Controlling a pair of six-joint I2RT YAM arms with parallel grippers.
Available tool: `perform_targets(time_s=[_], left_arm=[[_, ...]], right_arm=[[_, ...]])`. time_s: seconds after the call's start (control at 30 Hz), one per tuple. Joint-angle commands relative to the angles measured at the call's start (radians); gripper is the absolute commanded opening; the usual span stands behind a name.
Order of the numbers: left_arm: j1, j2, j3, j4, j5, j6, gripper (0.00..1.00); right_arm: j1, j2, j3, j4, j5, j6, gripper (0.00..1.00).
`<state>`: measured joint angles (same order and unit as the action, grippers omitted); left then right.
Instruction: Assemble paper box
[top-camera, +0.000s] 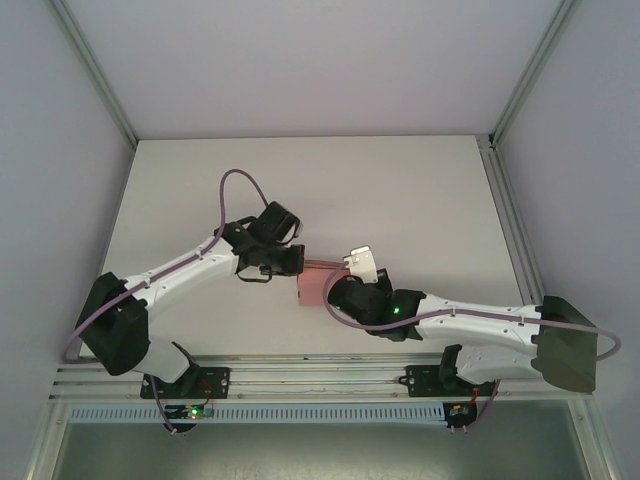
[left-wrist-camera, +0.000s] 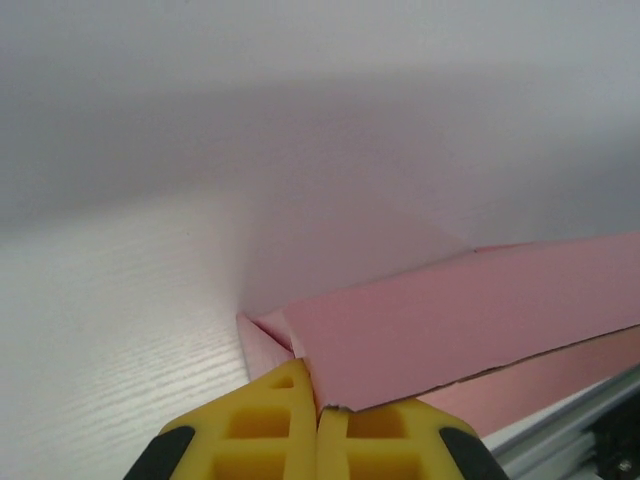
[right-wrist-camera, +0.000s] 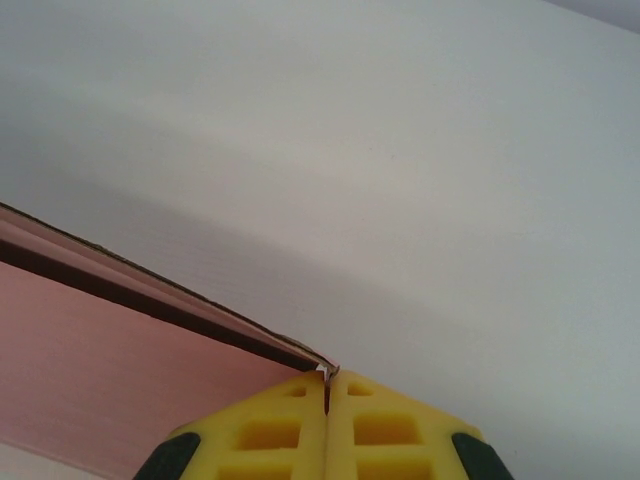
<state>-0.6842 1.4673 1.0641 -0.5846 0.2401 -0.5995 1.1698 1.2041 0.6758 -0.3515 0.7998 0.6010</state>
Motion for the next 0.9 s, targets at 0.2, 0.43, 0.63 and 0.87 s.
perform_targets(time_s=[0.2,0.43,0.63,0.87], left_arm=[[-0.105,-0.088,-0.246,0.106,-0.004,0.051,0.1],[-0.131,-0.181,-0.249,0.121,0.045,0.059,0.31],[-0.13,-0.22,-0.234,0.16,0.088,-0.01,0.71],[-0.129,-0.248,-0.119,0.082,0.035,-0.035,1.0]], right_arm=[[0.088,0.011,-0.052,0.068,0.01,0.023,0.0],[0.146,0.012,-0.073,0.077,0.105,0.039,0.0],[0.155,0.038,-0.075,0.077,0.155,0.059,0.0],[0.168,0.047,-0.062,0.072,0.203,0.072,0.0]])
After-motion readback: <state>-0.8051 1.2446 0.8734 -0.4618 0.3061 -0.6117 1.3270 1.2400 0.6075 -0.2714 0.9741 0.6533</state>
